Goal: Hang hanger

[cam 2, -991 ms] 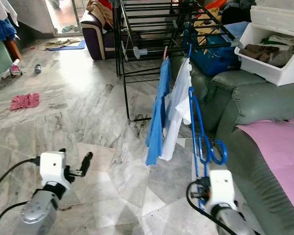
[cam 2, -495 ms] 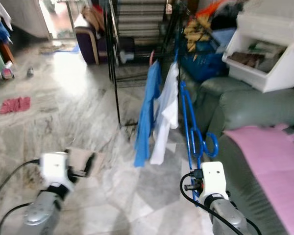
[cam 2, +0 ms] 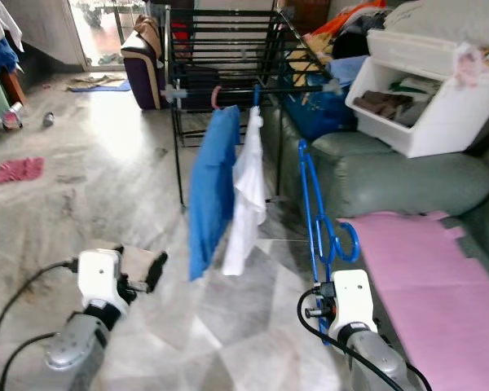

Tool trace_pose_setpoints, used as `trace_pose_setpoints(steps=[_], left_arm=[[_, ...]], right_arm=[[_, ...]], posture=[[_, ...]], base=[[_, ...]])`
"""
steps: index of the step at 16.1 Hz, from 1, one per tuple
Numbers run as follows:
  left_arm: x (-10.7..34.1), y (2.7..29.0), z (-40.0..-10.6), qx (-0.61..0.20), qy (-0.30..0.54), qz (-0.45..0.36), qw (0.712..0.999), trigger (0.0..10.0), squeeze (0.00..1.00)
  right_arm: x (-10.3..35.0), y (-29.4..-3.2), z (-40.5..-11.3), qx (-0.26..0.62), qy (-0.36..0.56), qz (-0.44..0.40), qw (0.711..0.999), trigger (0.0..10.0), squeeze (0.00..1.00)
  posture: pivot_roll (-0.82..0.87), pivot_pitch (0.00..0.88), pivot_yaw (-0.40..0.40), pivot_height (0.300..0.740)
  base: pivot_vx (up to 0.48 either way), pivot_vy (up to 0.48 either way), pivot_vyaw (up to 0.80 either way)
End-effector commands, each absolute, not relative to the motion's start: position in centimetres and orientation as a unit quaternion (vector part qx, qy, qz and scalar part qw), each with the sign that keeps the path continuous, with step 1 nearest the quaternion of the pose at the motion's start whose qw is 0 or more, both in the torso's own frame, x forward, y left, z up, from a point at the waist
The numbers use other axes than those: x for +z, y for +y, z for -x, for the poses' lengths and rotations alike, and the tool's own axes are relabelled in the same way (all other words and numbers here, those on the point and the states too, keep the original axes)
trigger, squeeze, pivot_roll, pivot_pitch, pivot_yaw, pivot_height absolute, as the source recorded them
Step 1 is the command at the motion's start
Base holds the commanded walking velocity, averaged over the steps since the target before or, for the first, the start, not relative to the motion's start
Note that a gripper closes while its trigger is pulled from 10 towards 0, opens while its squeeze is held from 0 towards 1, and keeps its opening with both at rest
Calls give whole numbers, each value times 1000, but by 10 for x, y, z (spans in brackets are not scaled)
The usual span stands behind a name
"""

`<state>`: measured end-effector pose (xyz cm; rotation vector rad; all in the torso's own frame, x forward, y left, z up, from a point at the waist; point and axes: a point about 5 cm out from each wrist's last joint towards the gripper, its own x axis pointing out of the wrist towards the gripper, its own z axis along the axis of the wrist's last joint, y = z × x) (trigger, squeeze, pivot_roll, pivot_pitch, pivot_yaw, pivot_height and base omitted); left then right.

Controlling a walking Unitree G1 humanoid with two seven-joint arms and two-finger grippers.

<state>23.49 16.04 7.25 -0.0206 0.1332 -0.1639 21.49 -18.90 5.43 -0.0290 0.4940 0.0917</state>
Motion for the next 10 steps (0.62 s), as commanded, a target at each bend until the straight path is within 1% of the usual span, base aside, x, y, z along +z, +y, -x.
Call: trace_pose_setpoints(steps=[1, 2, 4, 7, 10], left_arm=[[72, 164, -234, -71, 72, 7, 995, 10000, 0], [71, 164, -234, -67, 73, 5, 995, 10000, 0], [76, 164, -236, -61, 64, 38, 995, 10000, 0], [87, 159, -245, -60, 47, 51, 996, 10000, 0], [90, 155, -247, -72, 43, 61, 995, 10000, 0]], right_arm=[[58, -187, -219, 47, 234, 14, 971, 10000, 0], [58, -186, -219, 48, 233, 14, 971, 10000, 0], [57, -186, -219, 50, 235, 12, 971, 10000, 0], [56, -185, -219, 52, 240, 8, 969, 10000, 0], [56, -184, -222, 51, 240, 10, 969, 10000, 0]], posture=[[21, 0, -44, 740], [20, 0, -43, 740], [16, 0, -44, 740], [17, 0, -45, 740], [15, 0, -45, 740]], base=[[0, 0, 0], [0, 0, 0], [0, 0, 0], [0, 0, 0], [0, 0, 0]])
